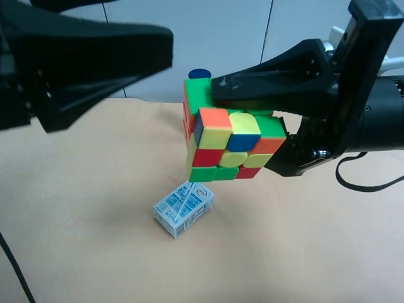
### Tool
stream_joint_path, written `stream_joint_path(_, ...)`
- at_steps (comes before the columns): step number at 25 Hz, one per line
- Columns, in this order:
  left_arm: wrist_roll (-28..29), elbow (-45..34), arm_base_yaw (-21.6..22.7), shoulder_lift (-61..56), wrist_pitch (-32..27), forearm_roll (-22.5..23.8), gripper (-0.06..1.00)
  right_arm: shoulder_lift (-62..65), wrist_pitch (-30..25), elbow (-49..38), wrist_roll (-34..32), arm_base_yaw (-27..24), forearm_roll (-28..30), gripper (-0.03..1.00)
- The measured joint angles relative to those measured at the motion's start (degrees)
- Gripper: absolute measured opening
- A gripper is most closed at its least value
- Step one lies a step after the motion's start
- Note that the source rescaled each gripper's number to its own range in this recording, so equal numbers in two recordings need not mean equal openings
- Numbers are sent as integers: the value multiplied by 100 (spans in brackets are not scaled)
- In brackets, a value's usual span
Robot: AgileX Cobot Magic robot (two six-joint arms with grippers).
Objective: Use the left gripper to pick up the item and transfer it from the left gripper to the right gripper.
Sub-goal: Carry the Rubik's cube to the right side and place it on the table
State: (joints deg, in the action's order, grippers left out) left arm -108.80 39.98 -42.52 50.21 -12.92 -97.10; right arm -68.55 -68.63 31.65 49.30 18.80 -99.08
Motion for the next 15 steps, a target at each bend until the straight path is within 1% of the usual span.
stream_joint_path(6, 443, -79, 0, -644, 1211, 10, 99, 0, 0, 0, 0, 0, 0, 0)
stream_joint_path(10, 572, -465, 0, -1067, 1981, -94, 99, 0, 0, 0, 0, 0, 0, 0)
stream_joint_path(13, 584, -817, 0, -1369, 2463, -141, 100, 0, 0, 0, 0, 0, 0, 0)
stream_joint_path(15, 591, -1029, 0, -1544, 2585, -165, 100, 0, 0, 0, 0, 0, 0, 0)
